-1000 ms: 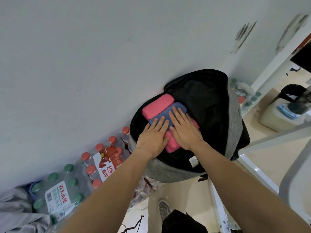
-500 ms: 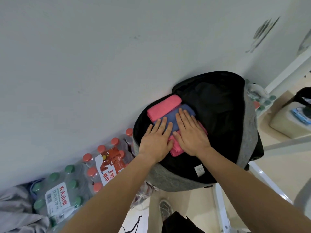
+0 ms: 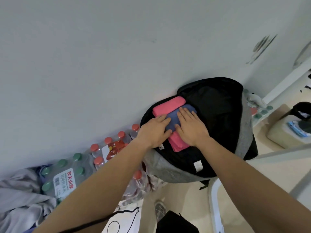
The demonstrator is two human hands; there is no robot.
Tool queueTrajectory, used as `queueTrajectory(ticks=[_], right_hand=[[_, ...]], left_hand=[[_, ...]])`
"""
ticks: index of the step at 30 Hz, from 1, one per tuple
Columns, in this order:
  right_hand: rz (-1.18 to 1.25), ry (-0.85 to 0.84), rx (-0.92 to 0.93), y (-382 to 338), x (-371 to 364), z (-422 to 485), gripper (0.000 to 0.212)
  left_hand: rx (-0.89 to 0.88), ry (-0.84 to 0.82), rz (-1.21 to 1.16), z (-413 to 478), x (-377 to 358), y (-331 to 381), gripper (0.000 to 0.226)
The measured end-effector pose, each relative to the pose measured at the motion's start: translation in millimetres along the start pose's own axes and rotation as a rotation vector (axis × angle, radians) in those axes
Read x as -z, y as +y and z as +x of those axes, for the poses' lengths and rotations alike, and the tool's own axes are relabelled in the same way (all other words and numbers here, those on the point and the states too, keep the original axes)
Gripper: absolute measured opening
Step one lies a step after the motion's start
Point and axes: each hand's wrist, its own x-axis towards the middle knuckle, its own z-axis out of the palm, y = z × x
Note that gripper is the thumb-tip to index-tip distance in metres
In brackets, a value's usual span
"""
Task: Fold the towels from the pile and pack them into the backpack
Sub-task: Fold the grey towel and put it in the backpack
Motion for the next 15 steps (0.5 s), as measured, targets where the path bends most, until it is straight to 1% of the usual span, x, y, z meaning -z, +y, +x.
queueTrajectory(ticks=[2, 4, 6, 12, 15], right_hand=[[0.028, 0.025, 0.013, -17.0, 14.0, -4.7, 0.063], [0.063, 0.057, 0.032, -42.7, 22.4, -11.5, 0.062], [0.072, 0.083, 0.067, -75.4, 29.9, -16.0, 0.062], [0.093, 0.084, 0.23, -199.8, 38.7, -19.4, 0.047], [0.106, 0.042, 0.32, -267.2, 37.4, -25.4, 0.045]], left_hand=[[0.044, 0.098, -0.057, -16.8, 17.2, -10.1, 0.057], [0.108, 0.145, -0.076, -40.5, 28.3, -26.7, 0.054], [0.189, 0.154, -0.084, -70.9, 35.6, -47.7, 0.052], [0.423, 0.183, -0.067, -189.3, 39.9, -116.9, 0.047], [0.506, 0.185, -0.101, -258.6, 32.1, -151.3, 0.049]])
